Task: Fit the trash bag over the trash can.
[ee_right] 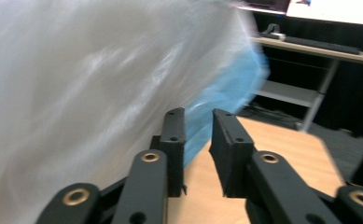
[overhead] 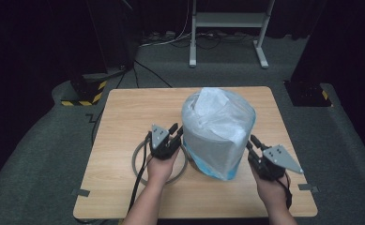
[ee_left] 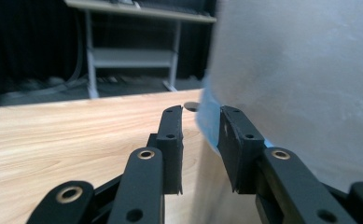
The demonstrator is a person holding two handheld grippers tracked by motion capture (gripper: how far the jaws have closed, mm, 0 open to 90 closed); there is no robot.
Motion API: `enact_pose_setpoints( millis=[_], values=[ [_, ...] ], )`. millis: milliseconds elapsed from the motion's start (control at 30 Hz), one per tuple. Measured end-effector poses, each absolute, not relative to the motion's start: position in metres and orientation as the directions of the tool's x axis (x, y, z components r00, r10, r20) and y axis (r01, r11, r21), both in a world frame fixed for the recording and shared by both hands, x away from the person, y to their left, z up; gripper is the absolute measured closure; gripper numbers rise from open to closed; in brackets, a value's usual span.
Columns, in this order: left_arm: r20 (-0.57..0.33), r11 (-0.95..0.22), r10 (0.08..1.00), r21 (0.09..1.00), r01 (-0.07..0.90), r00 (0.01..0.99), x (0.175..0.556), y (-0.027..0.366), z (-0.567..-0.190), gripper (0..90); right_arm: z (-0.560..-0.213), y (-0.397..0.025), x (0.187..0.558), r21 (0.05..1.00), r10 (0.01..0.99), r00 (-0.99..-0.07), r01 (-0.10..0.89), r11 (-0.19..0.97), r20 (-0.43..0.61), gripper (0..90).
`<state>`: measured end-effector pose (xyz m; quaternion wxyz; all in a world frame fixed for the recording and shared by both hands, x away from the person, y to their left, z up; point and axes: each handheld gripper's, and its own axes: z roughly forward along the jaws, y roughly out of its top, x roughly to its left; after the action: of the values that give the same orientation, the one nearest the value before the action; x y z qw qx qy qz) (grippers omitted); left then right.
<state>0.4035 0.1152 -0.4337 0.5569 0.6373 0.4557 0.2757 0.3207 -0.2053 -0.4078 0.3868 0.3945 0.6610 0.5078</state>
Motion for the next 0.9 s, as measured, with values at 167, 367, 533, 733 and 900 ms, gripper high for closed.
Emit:
enact_pose_setpoints(
  millis=[167, 367, 533, 733, 900],
  values=[
    [-0.142, 0.044, 0.913, 0.967, 0.252, 0.383, 0.406, 0.119, -0.429, 67.6, -0.394, -0.217, 0.309, 0.982, 0.935, -0.334, 0.100, 0.160, -0.118, 72.4],
    [-0.107, 0.041, 0.927, 0.982, 0.185, 0.359, 0.377, 0.120, -0.427, 69.0, -0.352, -0.230, 0.342, 0.987, 0.955, -0.270, 0.068, 0.143, -0.120, 73.3],
    [-0.081, 0.015, 0.914, 0.986, 0.167, 0.397, 0.365, 0.109, -0.429, 72.3, -0.347, -0.218, 0.383, 0.976, 0.955, -0.267, 0.136, 0.168, -0.127, 76.9],
    [-0.085, 0.010, 0.900, 0.984, 0.176, 0.426, 0.365, 0.105, -0.438, 80.4, -0.379, -0.208, 0.388, 0.974, 0.944, -0.326, 0.200, 0.111, -0.041, 89.6],
    [-0.089, 0.014, 0.896, 0.985, 0.174, 0.434, 0.364, 0.105, -0.442, 82.9, -0.388, -0.209, 0.387, 0.975, 0.943, -0.332, 0.204, 0.091, -0.019, 89.8]
  ],
)
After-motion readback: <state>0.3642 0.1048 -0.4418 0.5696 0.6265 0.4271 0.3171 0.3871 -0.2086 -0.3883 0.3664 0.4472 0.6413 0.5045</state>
